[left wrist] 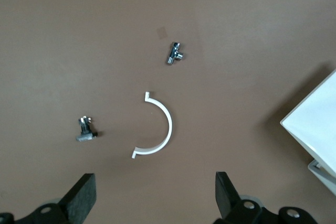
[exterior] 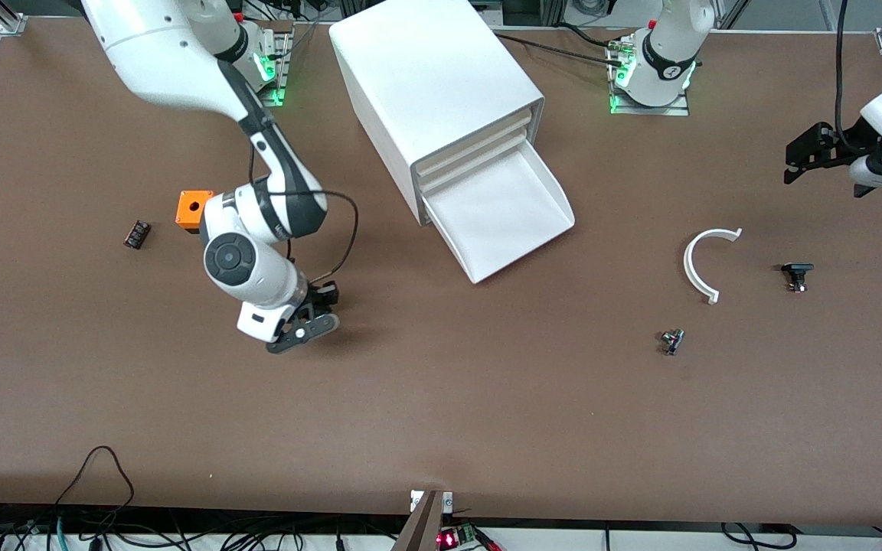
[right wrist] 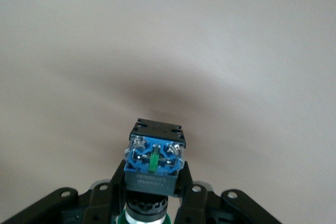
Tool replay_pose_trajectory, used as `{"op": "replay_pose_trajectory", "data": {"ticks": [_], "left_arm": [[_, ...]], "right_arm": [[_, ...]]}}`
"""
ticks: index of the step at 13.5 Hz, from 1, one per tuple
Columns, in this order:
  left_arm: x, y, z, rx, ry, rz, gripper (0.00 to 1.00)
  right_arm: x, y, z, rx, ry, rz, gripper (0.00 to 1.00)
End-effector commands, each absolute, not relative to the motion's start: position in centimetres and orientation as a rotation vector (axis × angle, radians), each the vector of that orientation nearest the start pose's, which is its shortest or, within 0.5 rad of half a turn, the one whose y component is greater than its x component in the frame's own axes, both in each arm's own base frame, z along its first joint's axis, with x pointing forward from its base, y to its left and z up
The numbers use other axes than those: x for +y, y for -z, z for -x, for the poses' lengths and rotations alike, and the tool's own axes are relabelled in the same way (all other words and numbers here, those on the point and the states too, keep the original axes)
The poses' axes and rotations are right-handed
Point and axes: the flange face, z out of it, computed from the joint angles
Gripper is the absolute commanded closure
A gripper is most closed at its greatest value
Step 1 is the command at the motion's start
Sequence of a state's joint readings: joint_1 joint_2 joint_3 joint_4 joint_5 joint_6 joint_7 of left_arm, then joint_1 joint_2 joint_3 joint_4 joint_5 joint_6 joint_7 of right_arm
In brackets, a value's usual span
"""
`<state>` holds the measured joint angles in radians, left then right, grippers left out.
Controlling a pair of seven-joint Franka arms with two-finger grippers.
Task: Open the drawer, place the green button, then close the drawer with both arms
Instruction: 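Carry the green button with the right gripper over the open drawer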
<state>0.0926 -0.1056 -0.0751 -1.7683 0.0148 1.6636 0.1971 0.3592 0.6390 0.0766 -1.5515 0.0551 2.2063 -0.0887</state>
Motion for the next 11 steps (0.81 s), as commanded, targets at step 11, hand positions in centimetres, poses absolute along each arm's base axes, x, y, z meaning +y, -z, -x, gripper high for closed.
{"op": "replay_pose_trajectory", "data": {"ticks": [11], "left_arm": [[0.9,-59.7,-52.7,0.114,-0.044,3.104,0.0]], "right_arm": [[52.8,-41.3,-52.6,-1.941,0.182,2.27,0.67]]}}
